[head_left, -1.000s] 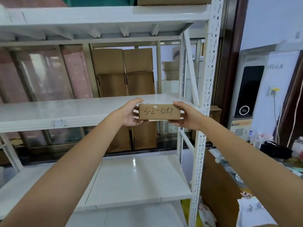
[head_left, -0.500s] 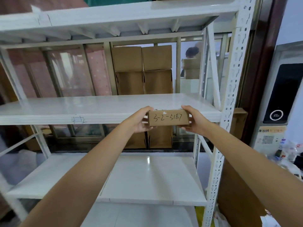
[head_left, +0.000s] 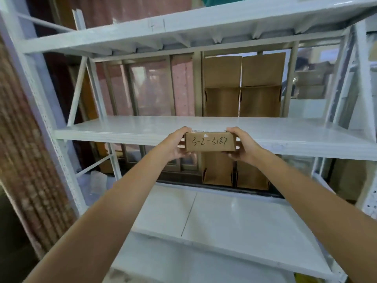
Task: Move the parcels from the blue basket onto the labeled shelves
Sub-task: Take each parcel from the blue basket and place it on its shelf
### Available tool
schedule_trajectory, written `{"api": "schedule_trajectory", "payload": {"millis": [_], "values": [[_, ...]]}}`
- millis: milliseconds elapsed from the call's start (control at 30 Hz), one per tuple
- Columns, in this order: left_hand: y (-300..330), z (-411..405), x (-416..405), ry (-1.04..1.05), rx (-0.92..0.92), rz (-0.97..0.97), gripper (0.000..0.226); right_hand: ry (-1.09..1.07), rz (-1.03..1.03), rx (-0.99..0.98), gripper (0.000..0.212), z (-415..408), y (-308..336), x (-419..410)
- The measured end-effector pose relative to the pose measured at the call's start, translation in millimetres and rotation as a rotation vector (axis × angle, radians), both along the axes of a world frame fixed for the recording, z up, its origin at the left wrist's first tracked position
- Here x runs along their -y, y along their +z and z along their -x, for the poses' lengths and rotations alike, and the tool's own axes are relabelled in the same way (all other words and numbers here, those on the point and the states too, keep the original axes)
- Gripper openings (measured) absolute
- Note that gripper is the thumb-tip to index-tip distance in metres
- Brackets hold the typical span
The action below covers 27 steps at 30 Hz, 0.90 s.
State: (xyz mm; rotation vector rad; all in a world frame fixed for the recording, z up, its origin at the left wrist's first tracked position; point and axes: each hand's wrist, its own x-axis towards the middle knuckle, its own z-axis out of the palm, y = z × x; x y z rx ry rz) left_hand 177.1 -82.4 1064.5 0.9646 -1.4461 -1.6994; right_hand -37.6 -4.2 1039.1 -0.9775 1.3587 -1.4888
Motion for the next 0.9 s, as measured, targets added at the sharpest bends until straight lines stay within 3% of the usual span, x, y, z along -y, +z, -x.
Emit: {"api": "schedule_trajectory", "payload": {"millis": [133,300,500,633,700,833,900], "values": [[8,-108,52,0.069,0.068,0.033,0.024,0.067,0.015,0.069,0.023,-105,-2,65],[19,-216,112,0.24,0.131,0.133,0.049,0.059,0.031,0.06,0.019,-221,7,133],[42,-275,166,0.262,0.085,0.14,0.02,0.008,0.054,0.078,0.017,-293,33,193],[51,-291,209,0.222,0.016,0.175,0.03,-0.005,0.09,0.016,0.014,-312,50,243],[54,-297,233,0.237,0.01,0.193,0.034,-0.009,0.095,-0.007,0.022,-317,56,270],[59,-304,288,0.285,0.016,0.208,0.032,0.027,0.102,-0.103,0.058,-318,61,326],[59,-304,316,0.294,0.029,0.198,0.032,0.026,0.092,-0.204,0.062,-315,61,352]]}}
